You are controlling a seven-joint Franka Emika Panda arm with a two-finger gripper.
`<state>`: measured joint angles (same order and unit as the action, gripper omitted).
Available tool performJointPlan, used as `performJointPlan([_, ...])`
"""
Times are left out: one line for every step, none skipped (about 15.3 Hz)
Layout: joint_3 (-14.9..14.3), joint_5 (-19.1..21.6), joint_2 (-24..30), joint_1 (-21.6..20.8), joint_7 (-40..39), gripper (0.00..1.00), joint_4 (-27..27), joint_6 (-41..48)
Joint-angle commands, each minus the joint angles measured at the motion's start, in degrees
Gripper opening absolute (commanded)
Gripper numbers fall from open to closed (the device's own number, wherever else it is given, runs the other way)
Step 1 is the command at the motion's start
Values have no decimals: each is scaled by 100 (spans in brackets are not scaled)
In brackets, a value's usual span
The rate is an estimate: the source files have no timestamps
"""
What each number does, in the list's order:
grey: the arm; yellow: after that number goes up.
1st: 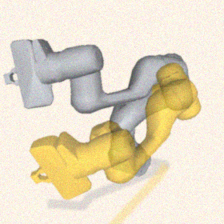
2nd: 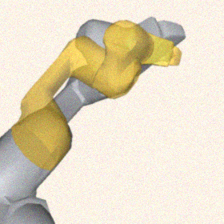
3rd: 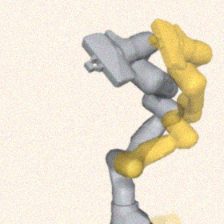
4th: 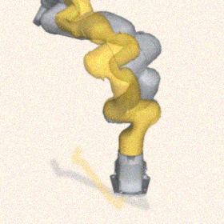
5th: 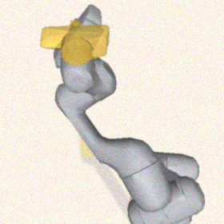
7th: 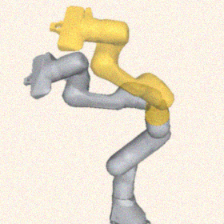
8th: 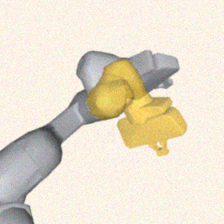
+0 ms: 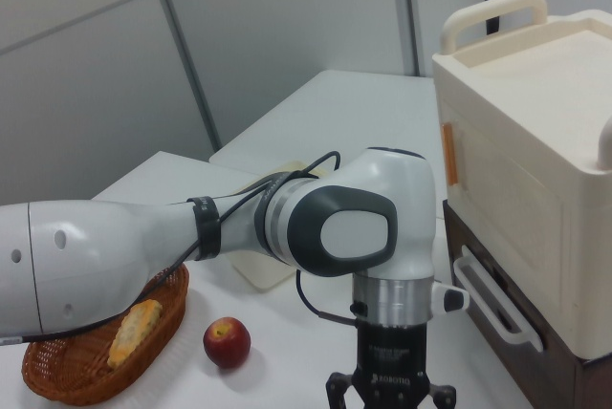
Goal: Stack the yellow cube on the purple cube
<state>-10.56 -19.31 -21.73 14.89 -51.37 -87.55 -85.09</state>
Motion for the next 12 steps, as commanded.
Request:
performJointPlan([-43, -221, 54, 23, -162, 47, -69, 142])
performJointPlan([-43, -301, 46, 75, -162, 47, -113, 142])
performJointPlan([-43, -354, 37, 110, -162, 47, -174, 133])
performJointPlan([-43, -432, 11, 146, -162, 46, -192, 133])
performJointPlan([-43, -529, -16, 155, -162, 46, -192, 133])
performJointPlan([-43, -617, -33, 181, -162, 47, -210, 133])
performJointPlan([-43, -679, -51, 207, -162, 48, -245, 124])
performJointPlan([-43, -697, -60, 216, -162, 53, -271, 116])
performJointPlan([-43, -706, -95, 216, -162, 63, -271, 107])
performJointPlan([-34, -706, -112, 207, -162, 76, -263, 107])
performJointPlan([-34, -706, -113, 207, -145, 88, -263, 107])
performJointPlan([-34, -706, -113, 207, -136, 98, -263, 107])
